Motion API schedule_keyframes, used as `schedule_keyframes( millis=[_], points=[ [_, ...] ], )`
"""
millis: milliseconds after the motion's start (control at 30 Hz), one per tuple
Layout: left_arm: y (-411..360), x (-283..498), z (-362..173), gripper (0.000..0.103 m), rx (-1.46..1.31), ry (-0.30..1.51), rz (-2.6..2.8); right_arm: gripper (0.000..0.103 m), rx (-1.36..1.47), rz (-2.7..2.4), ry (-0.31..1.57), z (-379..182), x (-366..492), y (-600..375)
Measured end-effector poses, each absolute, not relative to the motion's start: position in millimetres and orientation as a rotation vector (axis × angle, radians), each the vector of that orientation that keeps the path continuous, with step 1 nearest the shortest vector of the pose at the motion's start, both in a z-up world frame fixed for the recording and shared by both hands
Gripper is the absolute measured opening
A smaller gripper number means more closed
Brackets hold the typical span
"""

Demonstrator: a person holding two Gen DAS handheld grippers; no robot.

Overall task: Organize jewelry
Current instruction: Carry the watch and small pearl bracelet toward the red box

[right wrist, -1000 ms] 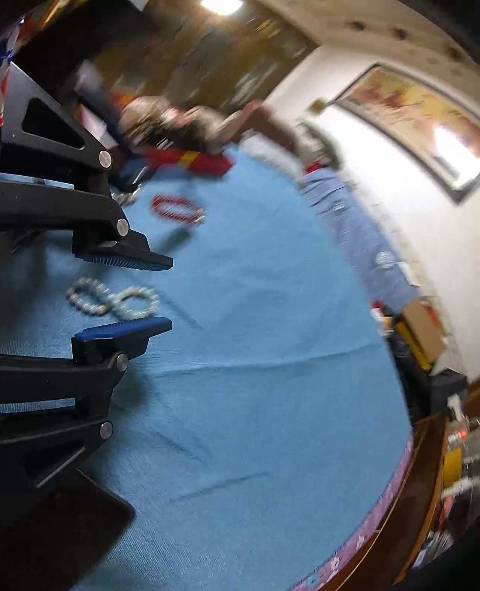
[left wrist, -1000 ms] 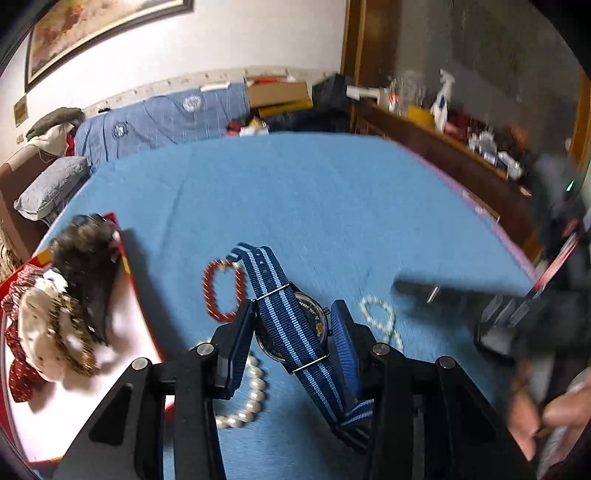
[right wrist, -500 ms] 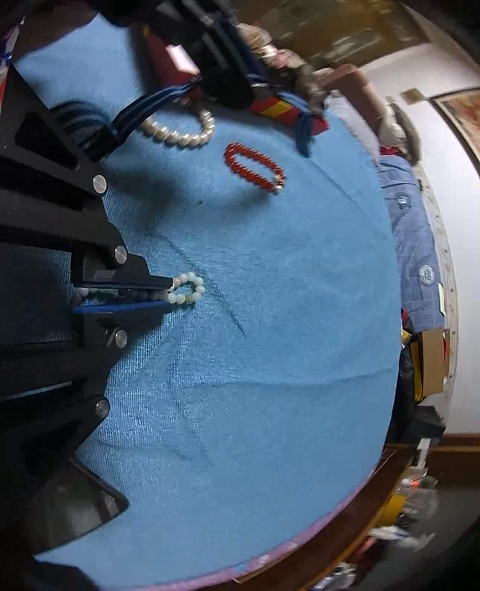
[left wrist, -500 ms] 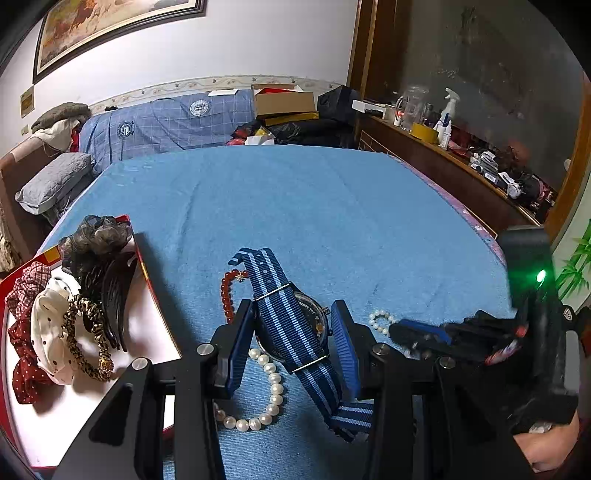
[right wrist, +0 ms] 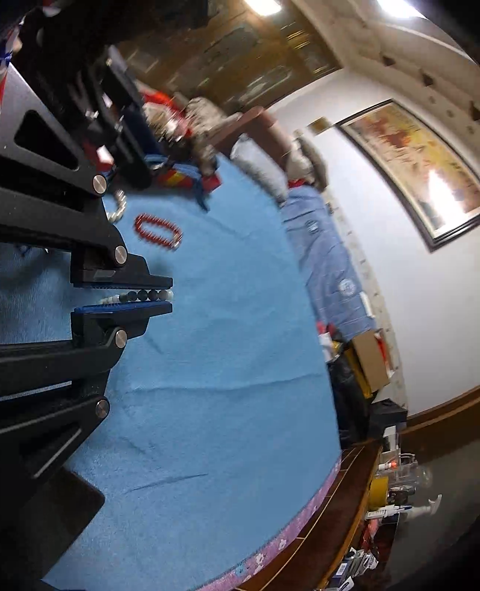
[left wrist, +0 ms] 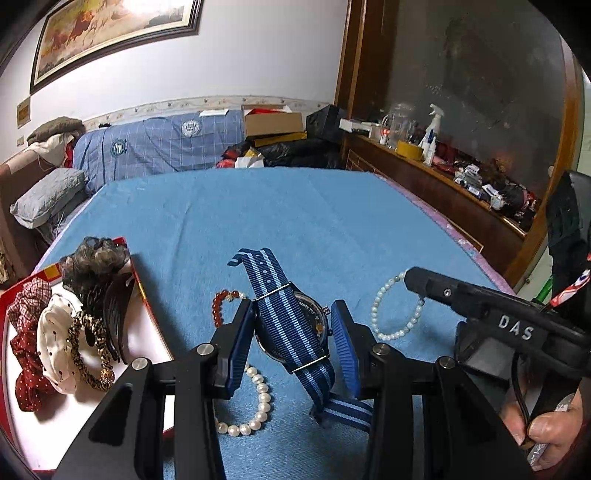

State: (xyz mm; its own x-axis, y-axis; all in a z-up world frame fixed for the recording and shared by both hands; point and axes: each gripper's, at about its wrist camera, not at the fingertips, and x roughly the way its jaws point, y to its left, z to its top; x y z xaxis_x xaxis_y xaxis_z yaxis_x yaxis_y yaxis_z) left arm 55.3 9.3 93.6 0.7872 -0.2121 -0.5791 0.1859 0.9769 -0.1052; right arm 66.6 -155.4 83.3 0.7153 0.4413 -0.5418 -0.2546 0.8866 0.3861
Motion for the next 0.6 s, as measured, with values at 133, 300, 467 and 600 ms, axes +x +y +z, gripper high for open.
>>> schedule_keyframes(
  millis=[133, 300, 467, 600],
  points=[
    [8, 53, 98, 0.041, -0.039, 0.609, -0.212, 0.006, 0.310, 0.420, 0.615, 93, 57, -154],
    [7, 54, 99, 0.041, -0.037, 0.607, -0.209, 0.006, 0.319, 0.433, 0.611, 96, 56, -152],
    [6, 53, 99, 0.041, -0.034, 0.600, -0.207, 0.006, 0.316, 0.433, 0.611, 97, 56, -152],
    [6, 52, 99, 0.041, -0.035, 0.595, -0.200, 0.006, 0.317, 0.433, 0.614, 96, 56, -152]
  ],
)
